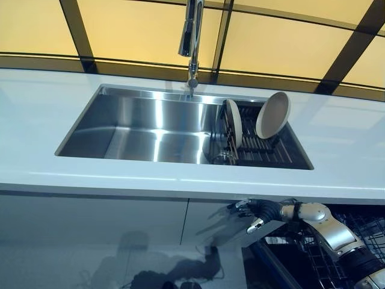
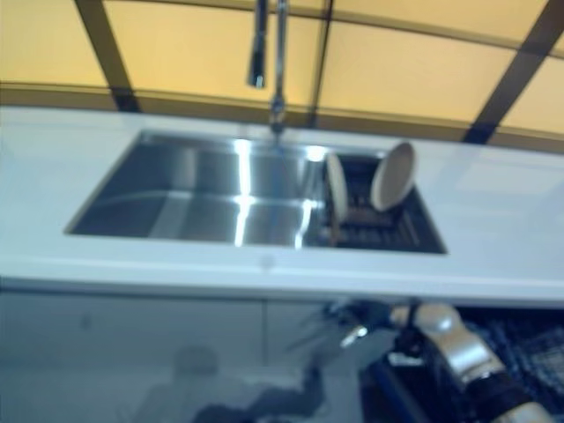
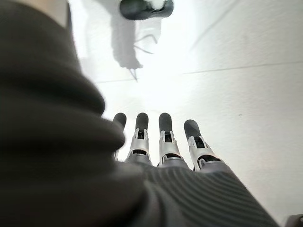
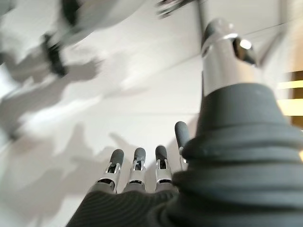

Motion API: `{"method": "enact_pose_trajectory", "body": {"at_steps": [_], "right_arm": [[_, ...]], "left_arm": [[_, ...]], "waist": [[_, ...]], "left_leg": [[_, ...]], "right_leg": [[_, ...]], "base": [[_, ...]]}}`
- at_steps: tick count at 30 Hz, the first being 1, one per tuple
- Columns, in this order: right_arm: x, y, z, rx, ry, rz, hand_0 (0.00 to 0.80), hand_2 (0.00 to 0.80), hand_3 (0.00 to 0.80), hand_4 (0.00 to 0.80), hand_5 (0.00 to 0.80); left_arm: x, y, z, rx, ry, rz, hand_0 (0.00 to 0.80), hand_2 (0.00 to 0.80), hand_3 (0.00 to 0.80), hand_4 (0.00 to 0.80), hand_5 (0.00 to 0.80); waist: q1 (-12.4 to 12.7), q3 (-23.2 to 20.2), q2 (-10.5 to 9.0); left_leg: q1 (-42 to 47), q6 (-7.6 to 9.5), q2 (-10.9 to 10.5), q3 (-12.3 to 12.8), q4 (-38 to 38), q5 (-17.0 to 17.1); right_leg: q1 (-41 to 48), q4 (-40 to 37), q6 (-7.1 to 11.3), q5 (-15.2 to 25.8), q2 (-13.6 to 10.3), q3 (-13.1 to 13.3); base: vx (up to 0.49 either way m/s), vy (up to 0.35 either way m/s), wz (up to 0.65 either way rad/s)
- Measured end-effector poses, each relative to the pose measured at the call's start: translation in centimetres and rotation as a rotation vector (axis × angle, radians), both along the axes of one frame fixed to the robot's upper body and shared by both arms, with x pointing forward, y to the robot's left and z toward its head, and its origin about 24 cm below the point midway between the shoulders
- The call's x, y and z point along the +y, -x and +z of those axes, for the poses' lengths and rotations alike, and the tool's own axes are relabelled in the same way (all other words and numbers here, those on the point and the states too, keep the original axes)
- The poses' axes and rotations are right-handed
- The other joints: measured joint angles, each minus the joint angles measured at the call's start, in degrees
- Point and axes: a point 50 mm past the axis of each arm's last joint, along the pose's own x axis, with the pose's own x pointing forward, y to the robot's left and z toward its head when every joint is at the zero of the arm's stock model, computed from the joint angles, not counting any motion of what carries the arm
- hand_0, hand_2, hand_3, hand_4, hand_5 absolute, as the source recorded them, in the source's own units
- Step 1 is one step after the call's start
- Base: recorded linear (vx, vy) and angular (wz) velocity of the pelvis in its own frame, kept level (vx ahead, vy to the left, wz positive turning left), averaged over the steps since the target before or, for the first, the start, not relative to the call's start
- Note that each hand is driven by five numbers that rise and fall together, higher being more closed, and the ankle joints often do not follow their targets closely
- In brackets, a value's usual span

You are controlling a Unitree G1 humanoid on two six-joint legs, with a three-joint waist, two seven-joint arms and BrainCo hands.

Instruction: Take plates into dishwasher

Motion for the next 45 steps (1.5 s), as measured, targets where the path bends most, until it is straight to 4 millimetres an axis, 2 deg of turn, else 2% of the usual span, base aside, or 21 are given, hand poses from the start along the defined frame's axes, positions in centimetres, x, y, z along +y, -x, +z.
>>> {"method": "enact_pose_trajectory", "body": {"at_steps": [3, 7, 9, 12, 14, 16, 20, 25, 30, 32, 33, 35, 36, 37, 39, 40, 41, 42, 45], "right_arm": [[0.6, -0.3, 1.6, 0.038, -0.141, 0.034, 0.0, 0.0, 0.0, 0.0, 0.0], [-0.2, -1.3, 4.1, 0.074, -0.279, 0.036, 0.0, 0.0, 0.0, 0.0, 0.0], [-1.4, -2.7, 6.9, -0.009, -0.41, -0.043, 0.0, 0.0, 0.0, 0.0, 0.0], [-3.5, -5.1, 12.1, -0.169, -0.61, -0.183, 0.0, 0.0, 0.0, 0.0, 0.0], [-4.4, -6.0, 15.3, -0.266, -0.72, -0.262, 0.0, 0.0, 0.0, 0.0, 0.0], [-5.3, -6.5, 17.3, -0.323, -0.788, -0.337, 0.0, 0.0, 0.0, 0.0, 0.0], [-7.1, -7.0, 18.7, -0.374, -0.856, -0.513, 0.0, 0.0, 0.0, 0.0, 0.0], [-10.7, -6.9, 21.0, -0.496, -0.943, -0.837, 0.0, 0.0, 0.0, 0.0, 0.0], [-13.4, -6.7, 23.9, -0.619, -0.884, -1.177, 0.0, 0.0, 0.0, 0.0, 0.0], [-14.8, -6.6, 24.2, -0.631, -0.852, -1.334, 0.0, 0.0, 0.0, 0.0, 0.0], [-15.5, -6.4, 24.1, -0.631, -0.842, -1.41, 0.0, 0.0, 0.0, 0.0, 0.0], [-15.9, -6.4, 23.8, -0.636, -0.77, -1.517, 0.0, 0.0, 0.0, 0.0, 0.0], [-15.8, -6.6, 23.4, -0.639, -0.704, -1.561, 0.0, 0.0, 0.0, 0.0, 0.0], [-15.8, -6.7, 23.0, -0.652, -0.636, -1.601, 0.0, 0.0, 0.0, 0.0, 0.0], [-15.9, -6.9, 22.5, -0.688, -0.517, -1.665, 0.0, 0.0, 0.0, 0.0, 0.0], [-15.9, -6.9, 22.7, -0.718, -0.456, -1.692, 0.0, 0.0, 0.0, 0.0, 0.0], [-15.7, -7.0, 23.0, -0.732, -0.425, -1.698, 0.0, 0.0, 0.0, 0.0, 0.0], [-15.5, -7.1, 23.6, -0.756, -0.367, -1.702, 0.0, 0.0, 0.0, 0.0, 0.0], [-15.4, -7.3, 23.2, -0.752, -0.201, -1.682, 0.0, 0.0, 0.0, 0.0, 0.0]], "left_arm": [[-0.1, 0.4, -0.1, 0.002, 0.001, -0.017, 0.0, 0.0, 0.0, 0.0, 0.0], [-0.1, 0.0, 0.0, -0.032, 0.007, -0.031, 0.0, 0.0, 0.0, 0.0, 0.0], [-0.1, -0.1, -0.1, -0.025, 0.007, -0.066, 0.0, 0.0, 0.0, 0.0, 0.0], [-0.2, -0.5, 0.0, -0.028, 0.011, -0.094, 0.0, 0.0, 0.0, 0.0, 0.0], [-0.3, -0.9, 0.0, -0.033, 0.011, -0.111, 0.0, 0.0, 0.0, 0.0, 0.0], [-0.4, -1.5, 0.1, -0.043, 0.014, -0.117, 0.0, 0.0, 0.0, 0.0, 0.0], [-0.6, -2.2, 0.2, -0.055, 0.016, -0.134, 0.0, 0.0, 0.0, 0.0, 0.0], [-0.9, -2.1, 0.0, -0.047, 0.016, -0.146, 0.0, 0.0, 0.0, 0.0, 0.0], [-1.5, -2.5, -0.2, -0.068, 0.035, -0.106, 0.0, 0.0, 0.0, 0.0, 0.0], [-1.5, -3.0, -0.1, -0.074, 0.032, -0.101, 0.0, 0.0, 0.0, 0.0, 0.0], [-1.6, -3.3, -0.1, -0.077, 0.033, -0.105, 0.0, 0.0, 0.0, 0.0, 0.0], [-1.9, -3.7, -0.1, -0.067, 0.032, -0.143, 0.0, 0.0, 0.0, 0.0, 0.0], [-1.8, -3.6, -0.1, -0.058, 0.024, -0.154, 0.0, 0.0, 0.0, 0.0, 0.0], [-1.7, -3.2, -0.1, -0.051, 0.021, -0.136, 0.0, 0.0, 0.0, 0.0, 0.0], [-1.4, -2.5, -0.2, -0.045, 0.012, -0.081, 0.0, 0.0, 0.0, 0.0, 0.0], [-1.0, -2.6, 0.0, -0.059, 0.006, -0.037, 0.0, 0.0, 0.0, 0.0, 0.0], [-0.7, -2.7, 0.2, -0.066, -0.001, -0.015, 0.0, 0.0, 0.0, 0.0, 0.0], [0.0, -3.2, 0.6, -0.084, -0.018, 0.023, 0.0, 0.0, 0.0, 0.0, 0.0], [0.6, -3.5, 1.0, -0.109, -0.045, 0.075, 0.0, 0.0, 0.0, 0.0, 0.0]], "waist": [[-0.1, 0.0, -0.07], [0.0, -0.1, -0.12], [-0.1, -0.1, -0.1], [0.1, -0.1, -0.17], [0.1, -0.1, -0.18], [0.3, -0.1, -0.18], [0.3, -0.1, -0.12], [-0.2, -0.1, 0.52], [-0.3, 0.5, 2.14], [-0.3, 0.6, 2.46], [-0.6, 0.8, 3.1], [-0.9, 2.4, 5.59], [-1.5, 2.9, 5.9], [-1.3, 2.9, 5.92], [-1.3, 2.8, 5.98], [-1.2, 2.7, 5.66], [-0.9, 2.9, 5.42], [-0.7, 3.2, 4.68], [-0.7, 2.1, 2.33]], "left_leg": [[0.2, -0.21, 0.2, -0.1, -1.3, 0.6], [1.1, -0.35, 0.2, -0.3, -2.1, 0.9], [1.6, -0.38, 0.2, -0.3, -3.2, 1.1], [2.3, -0.45, 0.1, -0.5, -3.6, 1.5], [2.3, -0.45, -0.1, -0.8, -3.6, 1.5], [2.3, -0.45, -0.1, -1.1, -3.5, 1.5], [3.2, -0.46, -0.2, -1.4, -3.8, 1.5], [3.6, -0.45, -0.1, -0.5, -3.9, 1.5], [4.0, -0.36, 0.0, 0.5, -3.4, 1.1], [4.1, -0.12, 0.0, 1.0, -2.6, 0.3], [4.3, 0.28, 0.3, 1.3, -2.5, -0.3], [5.3, 0.45, 2.8, 2.2, -2.6, 0.1], [6.2, 0.62, 3.3, 3.3, -2.7, 0.3], [7.0, 0.91, 3.2, 5.1, -2.9, 0.1], [7.4, 1.37, 3.4, 6.8, -3.0, -1.0], [7.1, 1.2, 4.0, 8.2, -3.0, -1.2], [6.7, 0.98, 4.3, 8.6, -2.9, -1.1], [5.2, 0.05, 4.8, 9.6, -2.5, -0.9], [5.1, -1.74, 4.6, 9.1, -1.8, -1.1]], "right_leg": [[0.1, -1.2, -0.23, 0.6, 0.4, 0.0], [1.5, -2.8, -0.32, 1.2, 0.6, -0.2], [1.9, -3.2, -0.32, 1.2, 0.6, -0.2], [2.3, -3.4, -0.3, 1.2, 0.6, -0.3], [2.5, -3.6, -0.29, 1.2, 0.6, -0.3], [2.6, -3.7, -0.28, 1.2, 0.6, -0.3], [3.5, -3.7, -0.19, 1.1, 0.5, 0.2], [3.5, -3.7, -0.16, 1.1, 0.4, 1.3], [3.3, -3.0, -0.14, 1.1, 0.4, 2.6], [3.0, -1.5, 0.05, 0.7, 0.3, 2.9], [1.4, 2.0, 0.75, -0.1, 0.4, 2.8], [-6.1, 17.6, 2.81, -2.0, 0.0, 1.7], [-9.7, 25.1, 3.04, -2.8, -1.2, 1.2], [-10.6, 26.3, 2.44, -3.3, -3.1, 0.2], [-11.5, 23.4, 2.61, -3.2, -6.7, -0.3], [-12.0, 18.4, 3.5, -2.5, -7.4, 0.1], [-12.4, 15.4, 4.03, -2.0, -7.5, 0.2], [-12.7, 10.1, 5.23, -0.5, -7.6, 1.6], [-7.9, 2.3, 5.85, 3.2, -7.4, 0.8]], "base": [[0.022, -0.014, 0.0], [0.008, -0.004, 0.01], [0.017, 0.002, 0.0], [0.04, 0.015, 0.04], [0.032, 0.023, 0.06], [0.027, 0.021, 0.11], [0.053, 0.029, 0.06], [0.068, 0.066, -0.1], [0.091, 0.141, -0.13], [0.122, 0.15, -0.15], [0.055, 0.122, -0.22], [0.028, 0.044, -0.27], [0.027, -0.045, -0.39], [0.001, -0.125, -0.56], [-0.078, -0.202, -0.53], [-0.068, -0.183, -0.52], [0.059, -0.287, -0.68], [0.135, -0.327, -0.41], [0.152, -0.305, 0.03]]}}
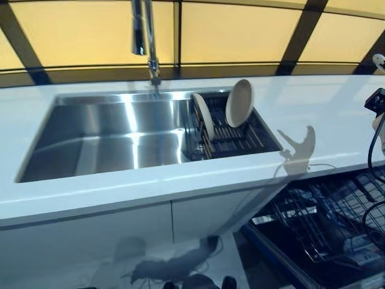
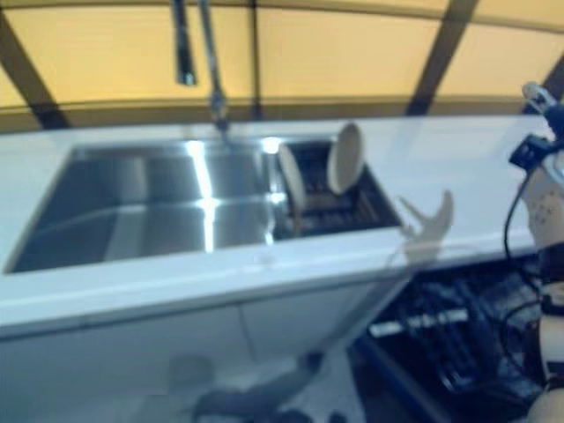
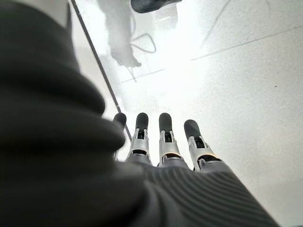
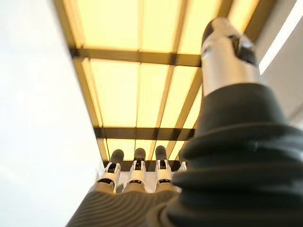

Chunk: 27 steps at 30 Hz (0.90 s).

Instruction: Take plates into dishwasher

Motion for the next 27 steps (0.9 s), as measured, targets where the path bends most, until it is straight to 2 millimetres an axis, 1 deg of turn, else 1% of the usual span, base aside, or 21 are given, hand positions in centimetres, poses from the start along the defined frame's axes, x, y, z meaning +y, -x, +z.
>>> {"method": "enact_pose_trajectory", "body": {"at_steps": [1, 2, 4, 5, 7, 10, 12, 16, 20, 21, 24, 27], "right_arm": [[0.3, -0.4, -0.2, 0.052, 0.042, 0.031, 0.0, 0.0, 0.0, 0.0, 0.0], [0.6, -0.7, -0.4, 0.107, 0.09, 0.061, 0.0, 0.0, 0.0, 0.0, 0.0], [1.5, -1.4, -1.1, 0.202, 0.15, 0.134, 0.0, 0.0, 0.0, 0.0, 0.0], [1.9, -1.7, -1.4, 0.235, 0.162, 0.168, 0.0, 0.0, 0.0, 0.0, 0.0], [2.4, -2.0, -1.2, 0.269, 0.192, 0.201, 0.0, 0.0, 0.0, 0.0, 0.0], [2.6, -2.0, -0.8, 0.277, 0.199, 0.222, 0.0, 0.0, 0.0, 0.0, 0.0], [2.9, -2.2, -1.0, 0.298, 0.199, 0.233, 0.0, 0.0, 0.0, 0.0, 0.0], [4.6, -3.0, -1.2, 0.33, 0.213, 0.279, 0.0, 0.0, 0.0, 0.0, 0.0], [6.1, -3.4, -1.5, 0.355, 0.226, 0.328, 0.0, 0.0, 0.0, 0.0, 0.0], [6.3, -3.5, -1.8, 0.37, 0.235, 0.331, 0.0, 0.0, 0.0, 0.0, 0.0], [6.6, -3.6, -2.1, 0.381, 0.235, 0.329, 0.0, 0.0, 0.0, 0.0, 0.0], [6.8, -3.8, -2.3, 0.382, 0.229, 0.321, 0.0, 0.0, 0.0, 0.0, 0.0]], "left_arm": [[0.2, 0.0, 0.1, -0.007, -0.008, 0.016, 0.0, 0.0, 0.0, 0.0, 0.0], [-0.1, 0.1, -0.1, -0.006, -0.002, 0.016, 0.0, 0.0, 0.0, 0.0, 0.0], [-0.9, 0.6, -0.6, 0.005, 0.021, 0.017, 0.0, 0.0, 0.0, 0.0, 0.0], [-1.1, 1.0, -0.8, 0.014, 0.031, 0.02, 0.0, 0.0, 0.0, 0.0, 0.0], [-1.8, 1.6, -1.3, 0.025, 0.056, 0.021, 0.0, 0.0, 0.0, 0.0, 0.0], [-3.0, 2.1, -1.8, 0.021, 0.098, 0.014, 0.0, 0.0, 0.0, 0.0, 0.0], [-2.8, 1.9, -1.7, 0.006, 0.098, 0.005, 0.0, 0.0, 0.0, 0.0, 0.0], [-2.9, 1.9, -1.7, -0.003, 0.102, -0.007, 0.0, 0.0, 0.0, 0.0, 0.0], [-2.8, 2.5, -1.8, 0.008, 0.106, -0.009, 0.0, 0.0, 0.0, 0.0, 0.0], [-2.9, 2.6, -1.9, 0.018, 0.104, -0.022, 0.0, 0.0, 0.0, 0.0, 0.0], [-3.0, 2.9, -2.0, 0.03, 0.106, -0.032, 0.0, 0.0, 0.0, 0.0, 0.0], [-2.8, 3.0, -1.9, 0.033, 0.1, -0.038, 0.0, 0.0, 0.0, 0.0, 0.0]], "waist": [[0.0, -0.6, -1.07], [-0.3, -0.8, -1.15], [-0.5, -1.2, -0.36], [-0.5, -1.2, -0.15], [-0.3, -1.2, 0.49], [0.5, -1.4, 1.94], [0.7, -1.4, 2.0], [0.8, -1.4, 1.98], [1.4, -1.3, 1.8], [2.2, -1.3, 1.71], [2.5, -1.1, 1.24], [2.5, -0.5, 0.17]], "left_leg": [[0.1, -0.89, -0.3, -0.4, 0.1, -0.1], [0.0, -1.7, 0.2, -1.2, -0.2, -0.1], [0.3, -2.69, 2.0, -1.5, -1.3, 0.2], [0.2, -2.76, 2.7, -1.5, -1.5, 0.3], [0.1, -3.07, 3.5, -1.5, -2.0, 0.5], [0.4, -4.01, 3.4, -1.7, -2.9, 1.1], [0.3, -4.03, 3.1, -2.1, -2.9, 1.1], [0.3, -3.94, 2.5, -2.8, -2.9, 1.1], [0.0, -3.77, 2.3, -3.1, -3.0, 1.3], [0.0, -3.77, 2.3, -3.1, -3.0, 1.3], [-0.8, -3.79, 2.4, -3.3, -2.9, 1.3], [-1.7, -3.86, 2.2, -4.2, -2.9, 1.6]], "right_leg": [[2.2, -3.4, -0.33, 4.5, 0.2, -0.2], [3.7, -5.6, -1.26, 7.2, 1.0, -0.9], [4.1, -6.3, -2.88, 7.1, 3.2, -1.7], [3.9, -6.2, -3.4, 6.8, 4.0, -2.0], [3.3, -6.1, -4.02, 6.5, 4.9, -2.5], [3.3, -6.1, -4.07, 6.4, 4.9, -2.7], [3.4, -6.1, -3.93, 6.3, 4.7, -3.2], [3.9, -6.2, -3.18, 6.3, 3.8, -4.1], [3.8, -6.2, -3.04, 6.3, 3.7, -4.3], [3.8, -6.2, -3.05, 6.3, 3.7, -4.4], [3.2, -6.2, -3.05, 6.3, 3.8, -4.6], [2.8, -6.2, -3.06, 6.4, 3.8, -5.4]], "base": [[0.13, -0.192, 0.29], [0.137, -0.145, 0.28], [0.122, -0.073, 0.17], [0.097, -0.015, 0.1], [0.089, 0.028, 0.04], [0.089, 0.055, 0.02], [0.064, 0.048, 0.11], [0.051, 0.047, 0.13], [0.046, 0.022, 0.04], [0.044, 0.004, 0.01], [0.031, -0.005, 0.04], [0.011, -0.001, 0.12]]}}
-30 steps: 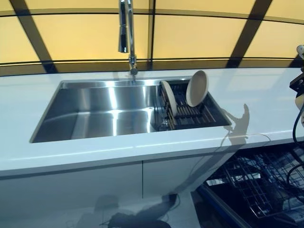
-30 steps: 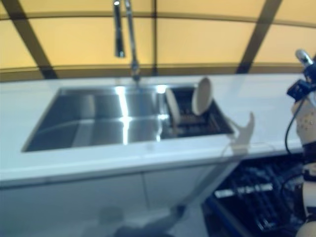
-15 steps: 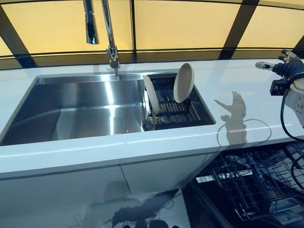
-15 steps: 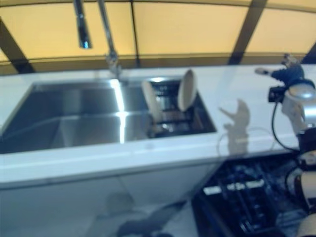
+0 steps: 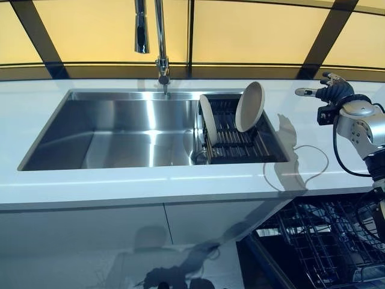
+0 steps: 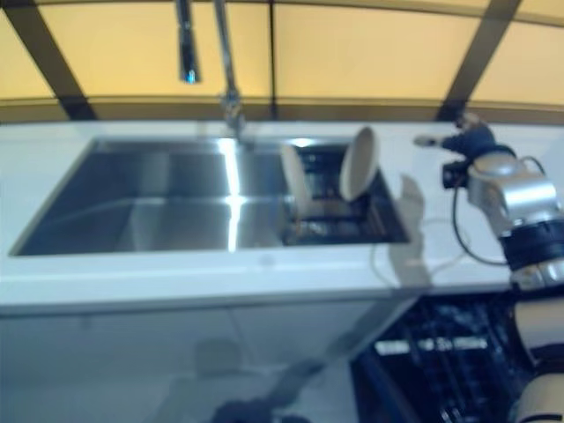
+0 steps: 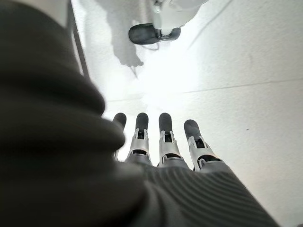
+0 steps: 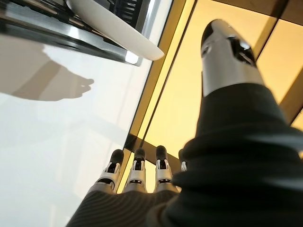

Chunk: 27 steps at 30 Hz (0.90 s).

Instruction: Take plates into dishwasher

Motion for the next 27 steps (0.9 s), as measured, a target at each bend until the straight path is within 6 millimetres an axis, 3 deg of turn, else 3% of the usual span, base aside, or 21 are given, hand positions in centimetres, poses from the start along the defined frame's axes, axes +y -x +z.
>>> {"method": "enact_pose_trajectory", "body": {"at_steps": [5, 27], "right_arm": [[0.93, -0.35, 0.29, -0.021, -0.044, 0.011, 0.0, 0.0, 0.0, 0.0, 0.0], [1.06, -0.4, 0.75, -0.059, -0.076, -0.028, 0.0, 0.0, 0.0, 0.0, 0.0]], "left_arm": [[0.07, -0.32, 0.1, -0.01, -0.01, -0.021, 0.0, 0.0, 0.0, 0.0, 0.0], [0.22, -0.73, 0.28, -0.041, -0.031, -0.023, 0.0, 0.0, 0.0, 0.0, 0.0]], "waist": [[0.6, 0.7, -1.05], [1.5, 4.8, -1.19]], "left_leg": [[-1.6, 0.03, -0.1, -0.2, 0.0, 0.1], [-3.1, 0.06, -0.3, -1.7, 0.1, 0.4]], "right_leg": [[-1.5, 0.0, 0.0, 0.0, -0.1, -0.3], [-2.1, 0.0, -0.01, 0.0, -0.2, -1.8]], "base": [[0.019, 0.014, 0.03], [0.025, 0.005, 0.03]]}}
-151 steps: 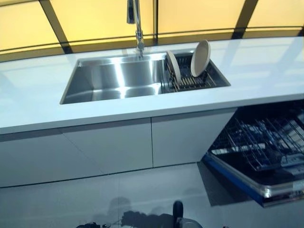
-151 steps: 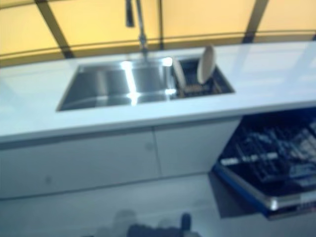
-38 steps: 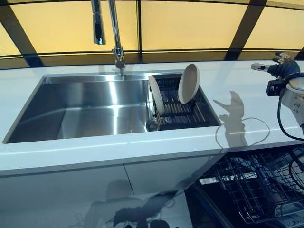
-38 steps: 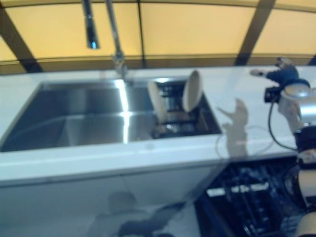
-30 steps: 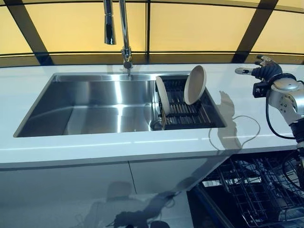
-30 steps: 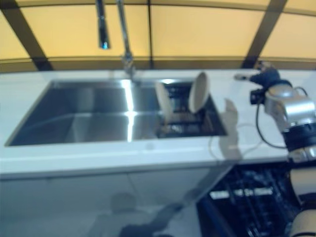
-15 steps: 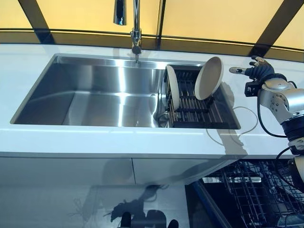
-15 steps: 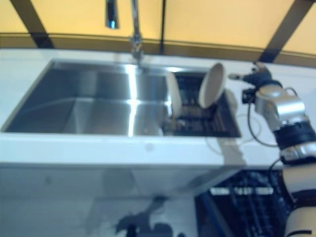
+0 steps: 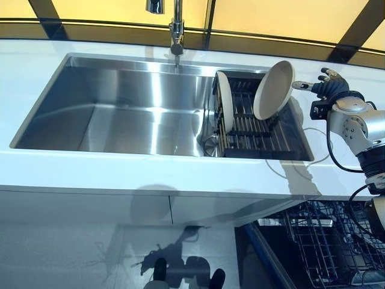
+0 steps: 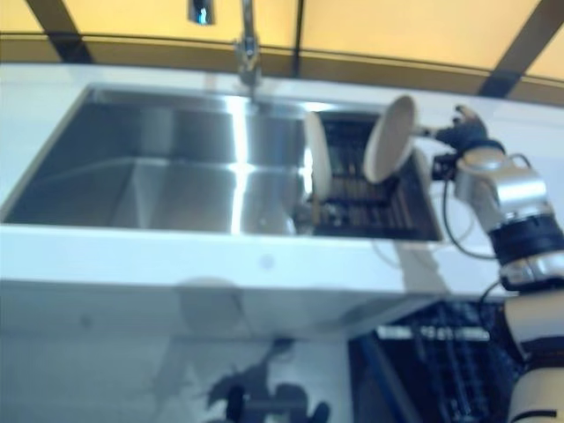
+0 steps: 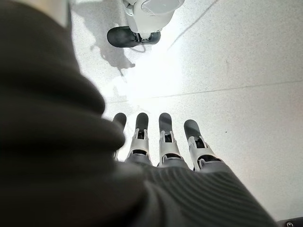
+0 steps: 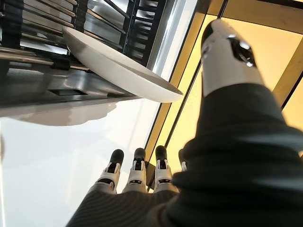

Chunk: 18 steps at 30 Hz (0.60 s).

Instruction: Take plates into dishwasher

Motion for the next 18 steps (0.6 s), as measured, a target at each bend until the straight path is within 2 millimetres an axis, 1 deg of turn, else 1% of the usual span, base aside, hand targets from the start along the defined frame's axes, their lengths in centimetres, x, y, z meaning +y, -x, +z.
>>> {"method": "enact_pose_trajectory", "body": {"at_steps": [18], "right_arm": [[0.02, 0.0, 0.08, -0.003, 0.008, 0.003, 0.0, 0.0, 0.0, 0.0, 0.0]], "left_arm": [[-0.06, -0.04, -0.01, -0.006, 0.002, -0.002, 0.0, 0.0, 0.0, 0.0, 0.0]], "waist": [[0.1, 0.5, 0.87]], "left_leg": [[0.5, 0.0, 0.0, 0.0, 0.1, 0.0]], "right_leg": [[0.4, 0.0, 0.0, 0.0, 0.0, 0.0]], "base": [[0.0, 0.0, 0.0]]}}
